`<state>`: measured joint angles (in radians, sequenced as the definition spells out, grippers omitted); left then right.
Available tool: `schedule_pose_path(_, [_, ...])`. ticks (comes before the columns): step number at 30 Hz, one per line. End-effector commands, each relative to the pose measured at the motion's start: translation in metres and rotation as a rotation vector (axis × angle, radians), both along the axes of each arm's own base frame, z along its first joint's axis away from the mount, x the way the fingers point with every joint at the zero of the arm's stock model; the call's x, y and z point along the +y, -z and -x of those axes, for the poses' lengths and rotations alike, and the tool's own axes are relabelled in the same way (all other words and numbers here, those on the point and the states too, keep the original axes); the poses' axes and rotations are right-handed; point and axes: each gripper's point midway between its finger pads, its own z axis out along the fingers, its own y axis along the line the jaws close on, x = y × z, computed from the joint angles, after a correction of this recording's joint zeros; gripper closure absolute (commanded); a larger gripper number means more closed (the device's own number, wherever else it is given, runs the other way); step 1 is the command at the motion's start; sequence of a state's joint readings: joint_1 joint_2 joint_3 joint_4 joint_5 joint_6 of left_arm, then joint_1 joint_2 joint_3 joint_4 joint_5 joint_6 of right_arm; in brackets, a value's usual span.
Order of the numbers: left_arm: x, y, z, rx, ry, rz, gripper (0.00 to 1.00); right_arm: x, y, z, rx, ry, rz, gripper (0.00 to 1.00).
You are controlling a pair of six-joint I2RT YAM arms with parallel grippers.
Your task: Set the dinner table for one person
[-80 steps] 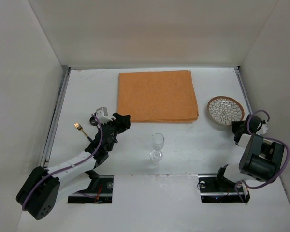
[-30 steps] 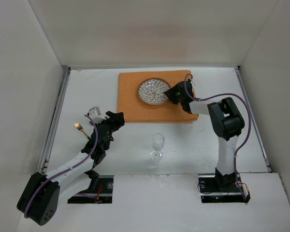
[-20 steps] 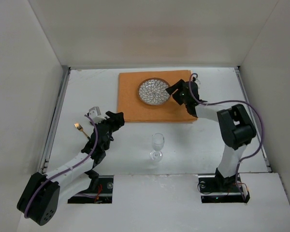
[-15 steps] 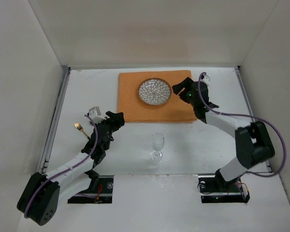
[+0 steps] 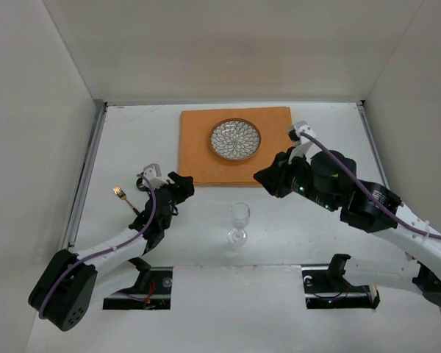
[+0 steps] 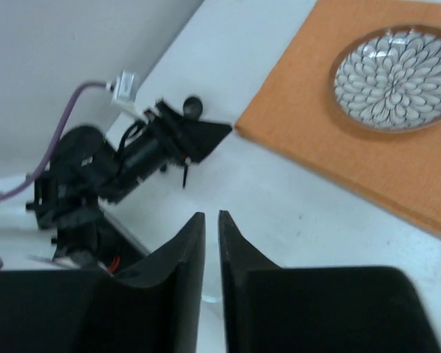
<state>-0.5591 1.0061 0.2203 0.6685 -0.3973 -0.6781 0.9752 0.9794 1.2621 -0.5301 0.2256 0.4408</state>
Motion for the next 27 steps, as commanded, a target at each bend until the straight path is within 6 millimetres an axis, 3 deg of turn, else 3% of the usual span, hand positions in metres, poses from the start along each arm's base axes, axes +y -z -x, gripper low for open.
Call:
schedule_pose_path(1, [-0.003,-0.024,-0.006,-0.071,-0.006,0.046,0.38,-0.018,0.057,0.027,0.122,-0.050,0.364,0.76])
schedule_pose_path(3, [-0.001,-0.028,-0.005,-0.085,-0.010,0.050,0.38,-0.018,0.060,0.030,0.117,-0.059,0.442,0.63])
schedule_pose_path(5, [0.000,-0.029,-0.004,-0.088,-0.013,0.049,0.38,-0.016,0.064,0.032,0.129,-0.072,0.490,0.57])
schedule_pose_path(11, [0.000,-0.027,-0.005,-0.082,-0.013,0.043,0.38,-0.002,0.085,0.035,0.152,-0.141,0.627,0.52])
schedule_pose_path(18, [-0.001,-0.028,-0.005,-0.083,-0.010,0.053,0.38,0.011,0.102,0.035,0.173,-0.181,0.658,0.53])
schedule_pose_path(27, [-0.001,-0.028,-0.004,-0.085,-0.009,0.050,0.38,0.023,0.134,0.035,0.223,-0.224,0.738,0.61])
